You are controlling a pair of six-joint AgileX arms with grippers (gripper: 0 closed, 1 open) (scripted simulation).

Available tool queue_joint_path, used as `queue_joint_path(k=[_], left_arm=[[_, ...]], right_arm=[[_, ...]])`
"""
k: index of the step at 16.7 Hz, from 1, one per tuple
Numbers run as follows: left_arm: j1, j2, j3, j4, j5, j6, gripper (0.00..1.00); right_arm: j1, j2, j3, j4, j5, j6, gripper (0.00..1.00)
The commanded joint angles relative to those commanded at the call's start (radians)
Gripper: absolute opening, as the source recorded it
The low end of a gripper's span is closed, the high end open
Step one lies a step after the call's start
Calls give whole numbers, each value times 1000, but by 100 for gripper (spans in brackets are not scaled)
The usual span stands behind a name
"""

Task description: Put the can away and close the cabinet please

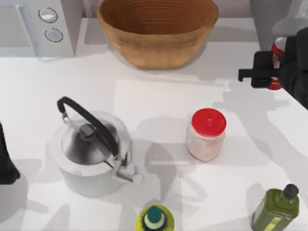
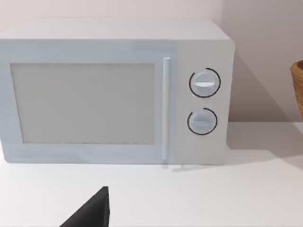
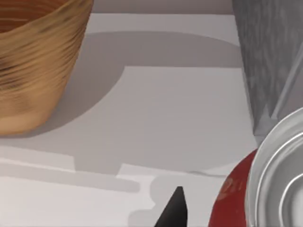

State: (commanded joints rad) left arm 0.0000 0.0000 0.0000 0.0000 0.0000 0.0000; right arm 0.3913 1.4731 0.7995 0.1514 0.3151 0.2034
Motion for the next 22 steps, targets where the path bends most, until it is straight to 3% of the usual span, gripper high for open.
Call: queue_joint_path(k=[12,16,22], left_arm=[[0,0,0,0,0,0,100],[0,0,0,0,0,0,100],[0,0,0,0,0,0,100]], right_arm=[[-52,-116,-36,-61,5,0,0],[-129,-373,-181,-77,-47,-29,0],[-268,-988,-480,-118,-159,-114,0]])
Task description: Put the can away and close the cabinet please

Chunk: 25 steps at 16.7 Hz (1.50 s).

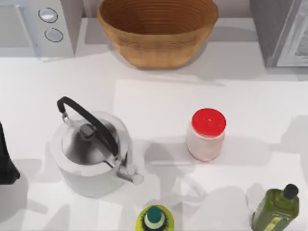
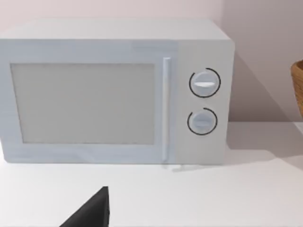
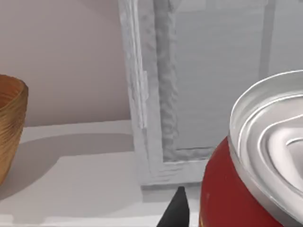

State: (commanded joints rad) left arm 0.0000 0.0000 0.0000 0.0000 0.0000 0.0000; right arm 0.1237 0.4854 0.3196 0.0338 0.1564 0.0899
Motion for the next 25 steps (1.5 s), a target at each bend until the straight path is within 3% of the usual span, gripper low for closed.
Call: queue_joint_path(k=[7,15,20,25], left_arm=[[0,0,0,0,0,0,100],[0,0,0,0,0,0,100],[0,0,0,0,0,0,100],[0,0,0,0,0,0,100]], right_arm=[[-113,-449,-289,-31,-139,-83,0],[-119,-472,-308,-36,-154,-87,0],[-89,-298,-97,-89,-132,-81,0],[-44,23,362,-187,-86,-76,0]])
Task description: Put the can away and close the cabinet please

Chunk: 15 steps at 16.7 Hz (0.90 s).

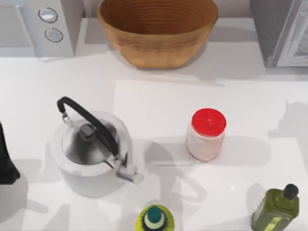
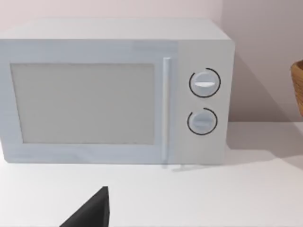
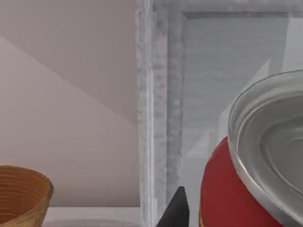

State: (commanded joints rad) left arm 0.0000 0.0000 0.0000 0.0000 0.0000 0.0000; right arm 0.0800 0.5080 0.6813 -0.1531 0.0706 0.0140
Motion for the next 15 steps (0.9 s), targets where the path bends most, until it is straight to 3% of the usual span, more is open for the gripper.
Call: queue_joint_path(k=[9,15], left_arm=[[0,0,0,0,0,0,100],[0,0,0,0,0,0,100]], right_arm=[[84,585,769,-189,81,5,0],[104,803,1045,-262,121,5,0]])
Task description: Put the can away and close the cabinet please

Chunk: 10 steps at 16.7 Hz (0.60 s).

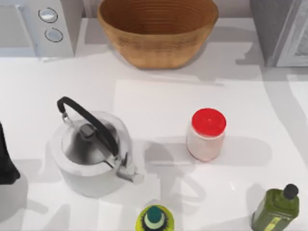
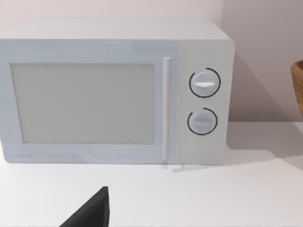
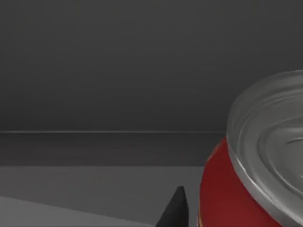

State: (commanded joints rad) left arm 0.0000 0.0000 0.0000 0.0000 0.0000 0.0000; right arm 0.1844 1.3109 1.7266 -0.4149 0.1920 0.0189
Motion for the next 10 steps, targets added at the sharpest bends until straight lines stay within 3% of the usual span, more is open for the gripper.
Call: queue_joint_path(k=[10], left_arm=[[0,0,0,0,0,0,100]], right_arm=[[-4,72,83,-20,-8,5,0]])
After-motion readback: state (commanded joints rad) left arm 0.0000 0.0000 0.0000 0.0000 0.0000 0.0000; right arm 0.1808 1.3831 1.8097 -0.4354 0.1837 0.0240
